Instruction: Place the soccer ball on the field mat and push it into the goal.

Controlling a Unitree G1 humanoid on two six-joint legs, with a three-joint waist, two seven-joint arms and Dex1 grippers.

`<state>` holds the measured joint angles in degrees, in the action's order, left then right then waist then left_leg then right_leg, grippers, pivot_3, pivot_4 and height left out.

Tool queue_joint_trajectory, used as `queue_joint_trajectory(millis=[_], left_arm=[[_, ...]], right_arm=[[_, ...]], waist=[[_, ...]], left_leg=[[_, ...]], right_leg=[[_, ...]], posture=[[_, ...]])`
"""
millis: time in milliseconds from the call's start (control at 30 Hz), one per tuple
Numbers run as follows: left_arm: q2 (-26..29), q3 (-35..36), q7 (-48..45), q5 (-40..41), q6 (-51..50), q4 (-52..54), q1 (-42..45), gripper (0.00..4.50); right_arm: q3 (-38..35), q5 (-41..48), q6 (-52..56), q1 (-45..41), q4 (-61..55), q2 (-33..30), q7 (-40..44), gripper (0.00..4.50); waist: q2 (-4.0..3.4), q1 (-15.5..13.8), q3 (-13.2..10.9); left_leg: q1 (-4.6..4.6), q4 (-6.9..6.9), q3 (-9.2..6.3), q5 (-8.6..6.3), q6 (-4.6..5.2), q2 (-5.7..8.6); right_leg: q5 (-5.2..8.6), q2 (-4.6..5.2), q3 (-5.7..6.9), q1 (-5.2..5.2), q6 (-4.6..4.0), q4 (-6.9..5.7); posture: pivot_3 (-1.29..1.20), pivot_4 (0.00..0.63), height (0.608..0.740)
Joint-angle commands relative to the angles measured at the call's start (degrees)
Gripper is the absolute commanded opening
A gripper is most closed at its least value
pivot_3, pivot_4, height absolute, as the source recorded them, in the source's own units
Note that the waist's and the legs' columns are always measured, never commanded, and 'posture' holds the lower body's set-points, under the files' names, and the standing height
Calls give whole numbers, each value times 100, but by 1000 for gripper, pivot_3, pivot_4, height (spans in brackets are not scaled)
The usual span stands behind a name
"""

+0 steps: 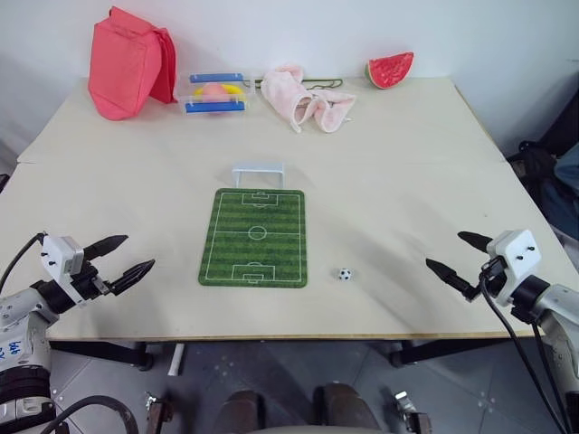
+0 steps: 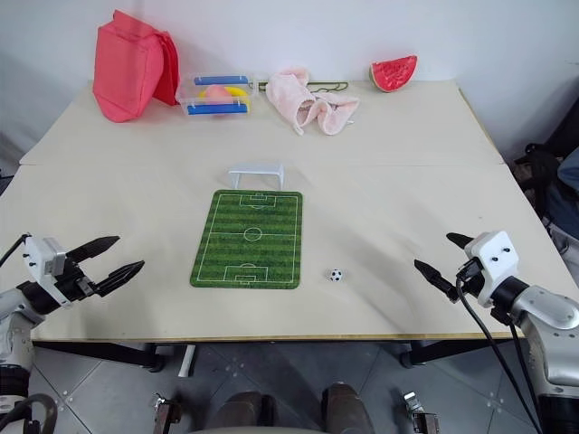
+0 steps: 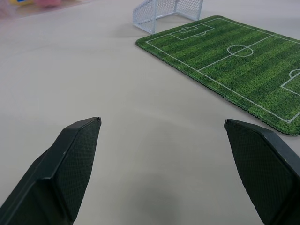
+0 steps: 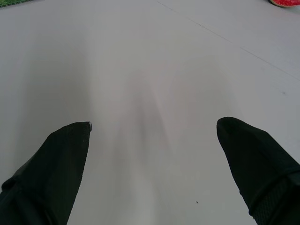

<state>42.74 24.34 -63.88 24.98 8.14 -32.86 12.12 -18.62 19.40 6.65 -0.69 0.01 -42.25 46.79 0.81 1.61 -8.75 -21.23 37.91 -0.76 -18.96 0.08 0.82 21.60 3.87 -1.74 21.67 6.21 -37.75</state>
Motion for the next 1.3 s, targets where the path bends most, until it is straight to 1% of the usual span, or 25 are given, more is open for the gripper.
queue_joint_trajectory(millis=[33, 133, 267, 433, 500, 567, 667, 733, 800, 867, 933, 1100, 1300], left_arm=[[80, 5, -43, -1, 40, 143, -39, 4477], [119, -22, 270, -77, -278, 105, 65, 4477], [115, -14, 238, 8, -319, 261, 150, 4477], [54, -135, 272, 62, -635, 511, 397, 4477], [2, -286, 342, 44, -883, 757, 531, 4477], [-78, -448, 231, 65, -949, 1035, 560, 4477], [-154, -649, 26, 47, -961, 1218, 587, 4477], [-230, -788, -87, 28, -906, 1219, 694, 4477], [-315, -874, -332, 211, -1038, 1287, 795, 4477], [-370, -941, -532, 319, -1092, 1397, 809, 4477], [-393, -984, -693, 305, -983, 1425, 784, 4477], [-405, -1028, -989, 271, -773, 1478, 597, 4477], [-388, -959, -928, 298, -763, 1684, 362, 4477]], right_arm=[[-201, 55, -7, -55, -141, -80, -61, 4500], [-260, 71, 153, -68, -204, -75, -206, 4500], [-446, 178, 667, 10, -587, -73, -553, 4500], [-655, 603, 1620, 88, -1462, -213, -642, 4500], [-658, 1103, 2481, -24, -2112, -378, -691, 4500], [-406, 1609, 3146, -236, -2700, -503, -675, 4500], [101, 1780, 3682, -450, -3011, -708, -561, 4500], [560, 1715, 3691, -607, -3088, -733, -424, 4500], [1075, 1499, 3576, -793, -3054, -709, -300, 4500], [1617, 1123, 3268, -986, -2830, -626, -177, 4500], [1992, 848, 3056, -1172, -2564, -534, -103, 4500], [2653, 234, 2496, -1674, -1679, -168, 51, 4500], [2938, -160, 2086, -1931, -986, 179, 221, 4500]], waist=[[0, -2, 0], [0, -1, 0], [-1, -5, 0], [-1, -8, -1], [-6, -8, -4], [-8, 10, -5], [-8, 10, -5], [-5, -7, -6], [0, -8, -9], [0, -7, -9], [0, -6, -10], [1, 19, -10], [0, 0, -11]], left_leg=[[0, 0, 0, 0, 0, 0], [0, 0, -1, 0, 0, 0], [-1, 0, -2, 0, 0, 0], [-3, -1, -5, 0, -1, 0], [-4, 0, -6, 0, -1, 0], [-5, 1, -5, 0, -1, 1], [-1, -4, -7, 0, -3, 0], [-5, -6, -13, 0, -3, 0], [-8, -5, -15, 0, -2, 1], [-11, -2, -15, -1, -1, 3], [-13, 0, -15, -1, 0, 3], [-13, -1, -15, -1, 0, 4], [-13, 0, -18, -1, -2, 4]], right_leg=[[0, 0, 0, 0, 0, 0], [0, 0, 0, 0, 0, 0], [0, 0, 0, 0, 0, 0], [0, 0, 2, 0, 0, 1], [0, 0, 1, 0, 0, 1], [0, 1, 0, -1, 0, 1], [0, 1, 0, -1, 0, 4], [0, 0, 6, -1, 0, 10], [0, 1, 7, 0, 0, 14], [0, 1, 7, 0, 1, 15], [0, 1, 7, 1, 1, 17], [0, 1, 9, 3, 1, 18], [0, 1, 11, 6, 1, 12]], posture=[[0, 150, 740], [0, 150, 740], [0, 150, 740], [0, 150, 740], [0, 150, 740], [0, 150, 740], [0, 150, 740], [0, 150, 740], [0, 150, 740], [0, 150, 740], [0, 150, 740], [0, 150, 740], [0, 150, 740]])
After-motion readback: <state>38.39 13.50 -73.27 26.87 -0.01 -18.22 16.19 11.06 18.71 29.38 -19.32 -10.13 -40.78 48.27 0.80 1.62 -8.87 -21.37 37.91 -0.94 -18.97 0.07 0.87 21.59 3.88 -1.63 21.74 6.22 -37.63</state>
